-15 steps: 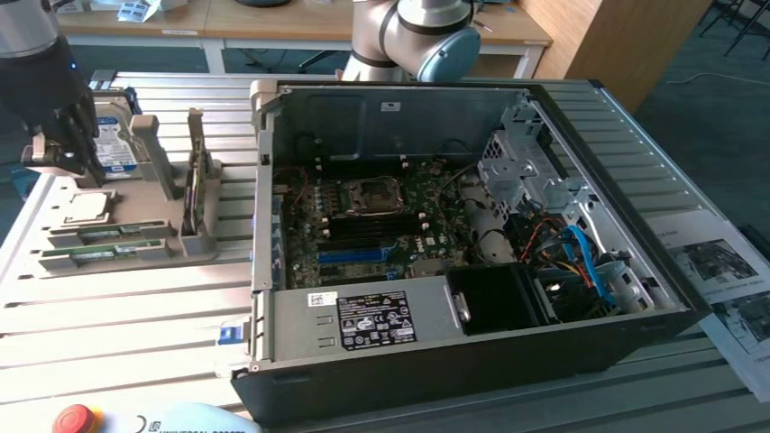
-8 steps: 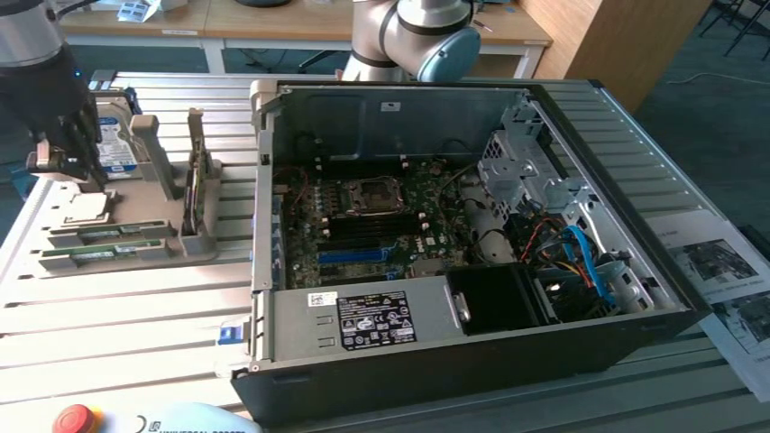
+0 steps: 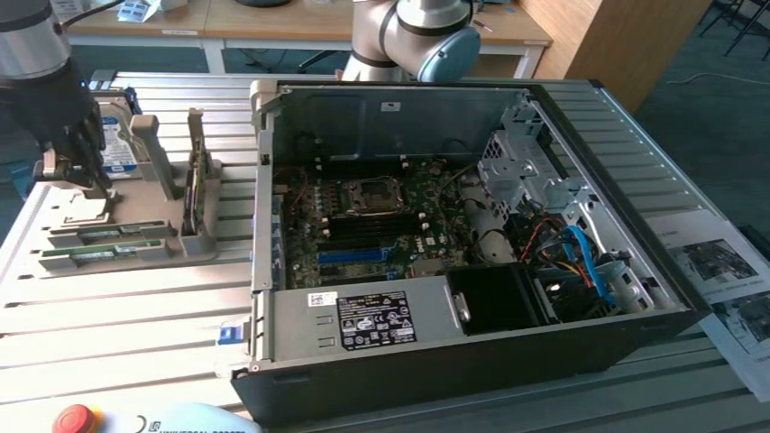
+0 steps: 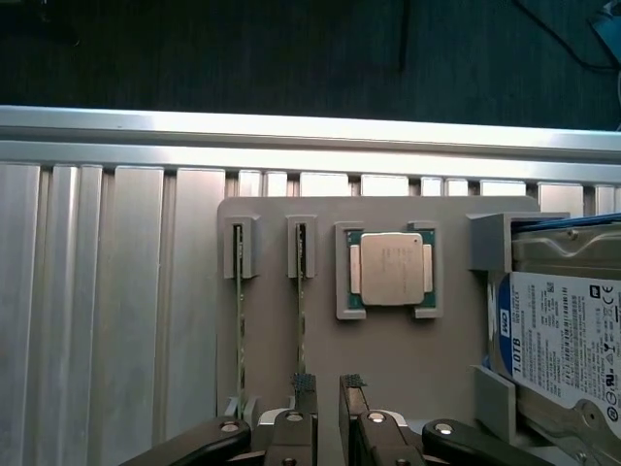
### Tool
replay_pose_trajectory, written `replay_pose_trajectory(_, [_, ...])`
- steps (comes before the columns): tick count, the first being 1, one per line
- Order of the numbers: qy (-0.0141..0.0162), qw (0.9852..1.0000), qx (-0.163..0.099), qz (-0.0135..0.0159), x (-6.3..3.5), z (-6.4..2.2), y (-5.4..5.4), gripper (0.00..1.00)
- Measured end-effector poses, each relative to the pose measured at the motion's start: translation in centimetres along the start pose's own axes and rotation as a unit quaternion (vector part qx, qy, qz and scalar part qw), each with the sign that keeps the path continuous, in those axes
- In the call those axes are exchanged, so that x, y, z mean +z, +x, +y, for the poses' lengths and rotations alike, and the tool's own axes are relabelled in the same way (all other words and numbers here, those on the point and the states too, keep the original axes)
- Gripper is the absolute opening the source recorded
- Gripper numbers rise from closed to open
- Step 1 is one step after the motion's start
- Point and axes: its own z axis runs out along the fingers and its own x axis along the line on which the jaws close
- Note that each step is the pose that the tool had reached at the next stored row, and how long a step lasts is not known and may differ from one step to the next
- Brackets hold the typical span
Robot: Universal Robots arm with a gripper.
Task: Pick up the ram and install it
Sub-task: 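Pick up the ram and move it above insertion slot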
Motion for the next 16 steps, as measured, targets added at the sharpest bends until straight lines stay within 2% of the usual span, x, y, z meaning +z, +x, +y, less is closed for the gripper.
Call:
replay_pose_trajectory(8, [0.0002, 1.0, 0.0, -0.0001, 0.14, -0.02, 0.1, 0.24])
replay_pose_trajectory(16, [0.0, 1.0, 0.0, -0.0001, 0.11, -0.01, 0.98, 0.24])
